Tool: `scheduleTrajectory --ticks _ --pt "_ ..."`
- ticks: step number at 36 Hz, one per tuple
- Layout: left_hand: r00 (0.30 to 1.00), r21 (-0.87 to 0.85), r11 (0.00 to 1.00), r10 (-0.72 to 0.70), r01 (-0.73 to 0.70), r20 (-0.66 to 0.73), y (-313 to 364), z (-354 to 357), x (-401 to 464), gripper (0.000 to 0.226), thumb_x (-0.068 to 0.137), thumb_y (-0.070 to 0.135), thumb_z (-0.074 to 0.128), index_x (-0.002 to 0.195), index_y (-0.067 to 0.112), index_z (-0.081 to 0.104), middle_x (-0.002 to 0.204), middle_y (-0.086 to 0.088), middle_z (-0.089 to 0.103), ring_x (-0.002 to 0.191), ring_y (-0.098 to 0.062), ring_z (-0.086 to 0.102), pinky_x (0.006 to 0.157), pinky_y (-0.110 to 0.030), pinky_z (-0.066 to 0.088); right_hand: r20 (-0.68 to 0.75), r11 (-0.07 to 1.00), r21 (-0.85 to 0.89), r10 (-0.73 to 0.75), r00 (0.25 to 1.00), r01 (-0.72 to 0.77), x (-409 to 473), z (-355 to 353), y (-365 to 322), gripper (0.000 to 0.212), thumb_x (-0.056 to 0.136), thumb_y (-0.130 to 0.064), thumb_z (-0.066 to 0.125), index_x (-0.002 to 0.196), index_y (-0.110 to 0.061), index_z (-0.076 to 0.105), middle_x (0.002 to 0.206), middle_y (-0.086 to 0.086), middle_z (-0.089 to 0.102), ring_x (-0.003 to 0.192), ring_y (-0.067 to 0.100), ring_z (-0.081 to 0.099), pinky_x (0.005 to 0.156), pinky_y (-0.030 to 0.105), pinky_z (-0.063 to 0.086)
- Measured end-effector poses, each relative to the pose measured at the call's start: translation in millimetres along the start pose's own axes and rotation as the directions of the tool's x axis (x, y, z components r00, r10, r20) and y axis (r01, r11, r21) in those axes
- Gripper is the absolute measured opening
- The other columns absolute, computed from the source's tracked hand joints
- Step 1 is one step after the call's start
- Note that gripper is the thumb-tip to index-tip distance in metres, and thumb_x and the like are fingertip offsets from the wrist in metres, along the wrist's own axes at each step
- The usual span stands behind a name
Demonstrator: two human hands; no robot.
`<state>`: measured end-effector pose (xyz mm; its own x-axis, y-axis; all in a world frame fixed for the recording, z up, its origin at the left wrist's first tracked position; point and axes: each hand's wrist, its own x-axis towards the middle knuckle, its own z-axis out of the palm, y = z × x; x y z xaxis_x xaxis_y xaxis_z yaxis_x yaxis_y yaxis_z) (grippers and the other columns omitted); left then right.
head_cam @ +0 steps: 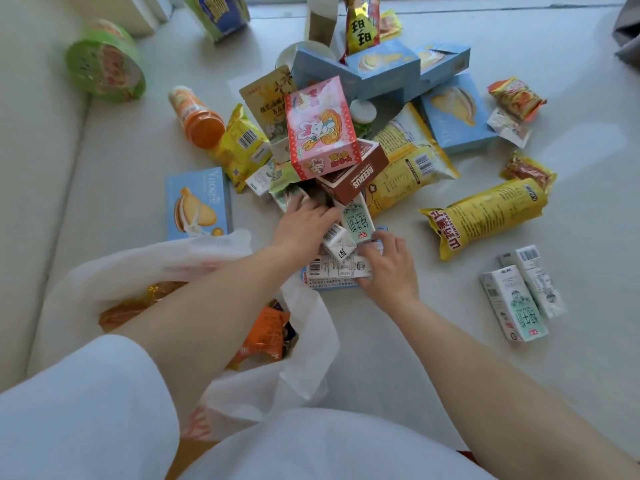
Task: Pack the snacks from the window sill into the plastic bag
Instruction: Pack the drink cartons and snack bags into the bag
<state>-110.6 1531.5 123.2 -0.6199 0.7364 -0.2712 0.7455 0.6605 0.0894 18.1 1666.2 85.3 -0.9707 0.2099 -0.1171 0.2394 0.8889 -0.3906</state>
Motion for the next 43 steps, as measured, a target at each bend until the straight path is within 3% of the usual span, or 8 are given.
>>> scheduleTrajectory --ticks 5,8,12,19,23,28,38,43 --pt "0.988 -0.298 0.951 -0.114 0.078 -0.107 -3.8 1.3 -27.1 0.045 0.078 0.037 0.073 0.111 0.014 0.053 0.12 -0.002 0.058 0.121 -0.023 0.046 0.112 -0.035 0.018 0.1 0.976 0.176 0.11 0.989 -0.126 -20.9 -2.0 0.2 0.041 0.081 -0.019 0.071 0.117 -0.005 0.057 0.117 0.012 0.055 0.106 0.031 0.047 0.085 0.035 0.039" --pt "0.927 -0.7 0.69 -0.358 0.182 -0.111 -0.1 -8.4 -49.4 0.041 0.074 0.032 0.078 0.099 0.015 0.051 0.103 -0.001 0.06 0.097 -0.022 0.054 0.077 -0.03 0.039 0.088 0.899 0.348 0.25 0.964 -0.264 -34.6 -10.6 -6.3 0.044 0.082 -0.017 0.071 0.121 -0.003 0.054 0.114 0.015 0.055 0.108 0.031 0.048 0.084 0.031 0.037" --pt "0.865 -0.878 0.439 -0.498 0.192 -0.06 -1.6 -23.2 -71.7 0.045 0.075 0.023 0.079 0.104 0.017 0.045 0.103 0.005 0.059 0.09 -0.012 0.053 0.069 -0.021 0.039 0.101 0.83 0.473 0.281 0.954 -0.295 -46.0 -22.9 -27.4 0.036 0.083 -0.016 0.07 0.114 -0.006 0.054 0.108 0.01 0.058 0.096 0.025 0.052 0.074 0.026 0.036" --pt "0.736 -0.925 0.351 -0.663 0.147 -0.135 -32.8 -35.9 -113.0 0.052 0.068 0.024 0.084 0.095 0.015 0.042 0.102 0.003 0.061 0.091 -0.016 0.058 0.071 -0.026 0.045 0.043 0.78 0.566 0.296 0.954 -0.267 -48.2 -34.0 -78.6 0.032 0.08 -0.019 0.074 0.105 -0.011 0.056 0.095 -0.002 0.059 0.088 0.018 0.056 0.07 0.023 0.04" --pt "0.646 -0.936 0.329 -0.743 0.123 -0.176 -59.5 -39.0 -147.5 0.052 0.068 0.025 0.084 0.097 0.012 0.043 0.1 0.006 0.06 0.089 -0.014 0.058 0.061 -0.009 0.041 0.012 0.795 0.569 0.25 0.968 -0.212 -46.0 -30.7 -114.4 0.031 0.078 -0.024 0.076 0.099 -0.018 0.054 0.091 -0.005 0.059 0.084 0.017 0.056 0.067 0.025 0.043" --pt "0.509 -0.905 0.383 -0.826 0.188 -0.243 -89.4 -16.8 -196.2 0.052 0.067 0.026 0.085 0.09 0.015 0.04 0.1 -0.007 0.064 0.085 -0.021 0.059 0.064 -0.025 0.04 0.063 0.823 0.529 0.204 0.977 -0.206 -46.6 -15.7 -153.1 0.033 0.079 -0.029 0.075 0.101 -0.017 0.054 0.092 -0.004 0.059 0.085 0.016 0.056 0.066 0.024 0.042" --pt "0.841 -0.308 0.927 -0.334 0.213 -0.425 -137.7 57.7 -250.7 0.059 0.05 0.0 0.085 0.098 0.019 0.057 0.082 -0.008 0.069 0.066 -0.028 0.065 0.053 -0.031 0.051 0.154 0.971 0.189 0.115 0.981 -0.144 -46.7 29.5 -182.6 0.034 0.083 -0.019 0.067 0.114 -0.014 0.055 0.11 0.004 0.059 0.095 0.016 0.052 0.076 0.024 0.042" --pt "0.922 -0.234 0.896 -0.386 0.378 0.011 -135.4 73.3 -250.1 0.048 0.079 0.006 0.063 0.124 0.022 0.056 0.119 -0.002 0.061 0.108 -0.027 0.056 0.081 -0.036 0.045 0.101 0.979 0.125 0.148 0.984 -0.16 -46.4 44.3 -200.1 0.037 0.082 -0.012 0.061 0.117 -0.011 0.052 0.116 0.005 0.051 0.112 0.021 0.044 0.088 0.032 0.042"
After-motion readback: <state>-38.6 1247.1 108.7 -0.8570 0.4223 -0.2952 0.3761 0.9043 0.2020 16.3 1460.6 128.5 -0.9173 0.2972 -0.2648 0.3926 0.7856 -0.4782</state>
